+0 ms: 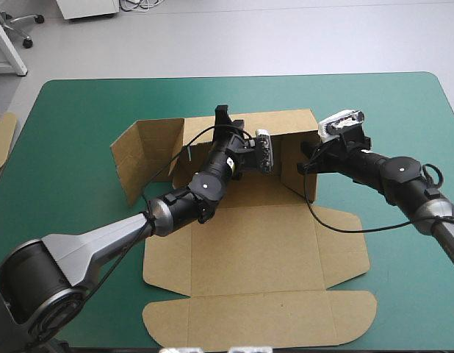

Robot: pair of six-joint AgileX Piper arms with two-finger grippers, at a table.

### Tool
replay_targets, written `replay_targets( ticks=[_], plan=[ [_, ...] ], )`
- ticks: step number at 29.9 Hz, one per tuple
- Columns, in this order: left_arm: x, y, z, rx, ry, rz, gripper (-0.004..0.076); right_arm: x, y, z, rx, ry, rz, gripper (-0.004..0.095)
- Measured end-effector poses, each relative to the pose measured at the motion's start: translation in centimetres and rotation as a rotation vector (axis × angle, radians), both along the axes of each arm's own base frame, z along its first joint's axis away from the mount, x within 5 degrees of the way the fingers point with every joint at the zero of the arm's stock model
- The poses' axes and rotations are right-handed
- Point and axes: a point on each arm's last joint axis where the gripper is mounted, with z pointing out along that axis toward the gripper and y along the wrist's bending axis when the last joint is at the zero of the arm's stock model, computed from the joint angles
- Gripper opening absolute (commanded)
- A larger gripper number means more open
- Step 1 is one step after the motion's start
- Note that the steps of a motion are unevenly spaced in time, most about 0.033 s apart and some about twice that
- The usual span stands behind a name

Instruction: Fold the box

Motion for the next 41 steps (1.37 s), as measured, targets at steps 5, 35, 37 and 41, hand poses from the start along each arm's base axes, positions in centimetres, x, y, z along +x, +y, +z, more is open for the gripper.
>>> replay_targets(
  ticks=[5, 35, 37, 41],
  plan=[
    [0.0, -0.2, 0.1, -0.007, 0.0, 0.0, -0.0014, 0.1, -0.2, 0.0, -0.012, -0.008, -0.016, 0.0078],
    [-6.3, 0.1, 6.5, -0.311, 0.123, -0.073, 0.0271, 0.5, -0.4, 0.4, 0.011, -0.021, -0.104, -0.0034],
    [-7.5, -0.1, 6.7, -0.313, 0.142, -0.092, 0.0271, 0.5, -0.5, 0.4, -0.005, -0.02, -0.11, -0.0034],
    [-9.3, -0.5, 6.4, -0.328, 0.204, -0.113, 0.0269, 0.5, -0.7, 0.2, -0.011, 0.004, -0.132, -0.0033]
  ],
)
